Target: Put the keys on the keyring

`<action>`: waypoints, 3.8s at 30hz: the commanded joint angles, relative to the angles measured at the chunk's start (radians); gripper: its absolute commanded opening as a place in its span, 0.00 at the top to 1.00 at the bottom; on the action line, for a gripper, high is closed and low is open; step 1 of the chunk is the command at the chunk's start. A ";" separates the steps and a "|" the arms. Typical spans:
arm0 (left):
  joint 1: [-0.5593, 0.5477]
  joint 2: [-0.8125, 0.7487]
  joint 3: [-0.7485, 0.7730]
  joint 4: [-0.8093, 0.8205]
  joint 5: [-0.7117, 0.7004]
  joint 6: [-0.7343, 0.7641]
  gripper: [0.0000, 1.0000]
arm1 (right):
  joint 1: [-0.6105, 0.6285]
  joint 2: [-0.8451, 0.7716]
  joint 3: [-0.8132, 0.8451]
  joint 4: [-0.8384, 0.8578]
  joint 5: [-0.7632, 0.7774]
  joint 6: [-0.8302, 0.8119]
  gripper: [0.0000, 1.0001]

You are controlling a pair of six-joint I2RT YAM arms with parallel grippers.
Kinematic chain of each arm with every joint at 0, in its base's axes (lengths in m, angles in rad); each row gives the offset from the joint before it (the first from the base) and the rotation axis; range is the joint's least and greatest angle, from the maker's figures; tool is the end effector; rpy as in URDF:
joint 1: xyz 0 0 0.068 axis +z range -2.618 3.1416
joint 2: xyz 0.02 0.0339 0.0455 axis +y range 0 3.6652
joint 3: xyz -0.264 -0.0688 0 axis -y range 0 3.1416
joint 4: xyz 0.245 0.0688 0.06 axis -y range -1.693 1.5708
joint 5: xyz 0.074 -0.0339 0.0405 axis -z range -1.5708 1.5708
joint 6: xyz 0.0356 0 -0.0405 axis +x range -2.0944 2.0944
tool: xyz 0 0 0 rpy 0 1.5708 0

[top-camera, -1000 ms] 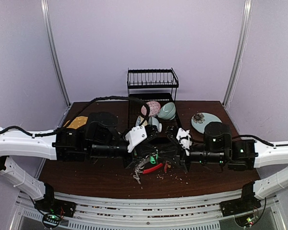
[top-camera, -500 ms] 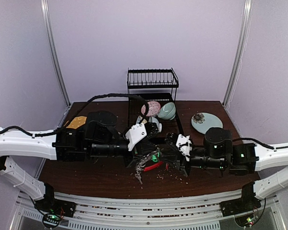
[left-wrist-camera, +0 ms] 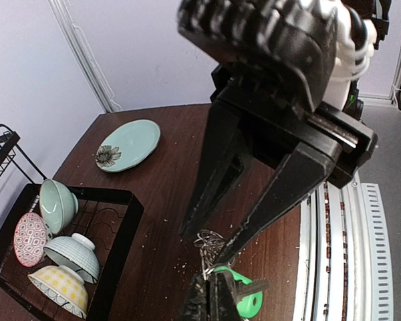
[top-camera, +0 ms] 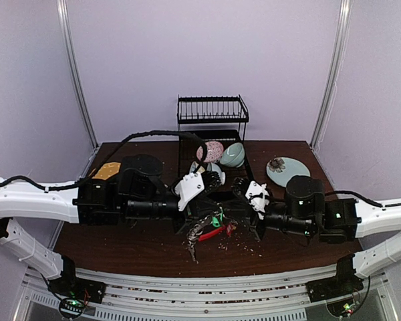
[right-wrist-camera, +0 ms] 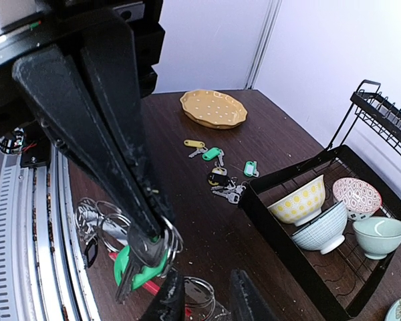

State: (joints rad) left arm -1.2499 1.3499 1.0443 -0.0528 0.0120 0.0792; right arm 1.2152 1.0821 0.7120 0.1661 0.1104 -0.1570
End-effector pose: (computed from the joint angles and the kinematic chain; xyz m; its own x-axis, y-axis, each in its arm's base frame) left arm 0.0994 -0.3005 0.3161 -0.0349 0.3559 -0.9339 0.9582 0.2774 0.0699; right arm 0.0919 0.2361 0.2918 0.0701 -0.2575 -0.9637 -0.8942 0.4120 -0.1752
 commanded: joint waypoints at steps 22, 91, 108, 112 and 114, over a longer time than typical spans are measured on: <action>-0.002 -0.024 -0.002 0.088 0.017 -0.004 1.00 | 0.004 0.017 0.040 0.005 -0.033 -0.007 0.75; 0.099 -0.077 -0.126 0.239 0.318 -0.105 0.32 | -0.012 -0.122 -0.137 0.334 -0.108 0.125 1.00; 0.098 -0.038 -0.028 0.153 0.389 -0.051 0.66 | -0.016 -0.079 -0.132 0.377 -0.343 0.023 1.00; 0.097 -0.037 -0.040 0.177 0.415 -0.050 0.75 | -0.014 -0.077 -0.125 0.368 -0.338 0.019 1.00; 0.096 -0.032 -0.037 0.177 0.418 -0.050 0.79 | -0.014 -0.078 -0.126 0.369 -0.338 0.019 1.00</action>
State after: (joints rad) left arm -1.1473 1.3109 0.9878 0.0853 0.3901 0.0189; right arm 1.2045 1.0069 0.5770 0.4816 -0.2081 -0.1284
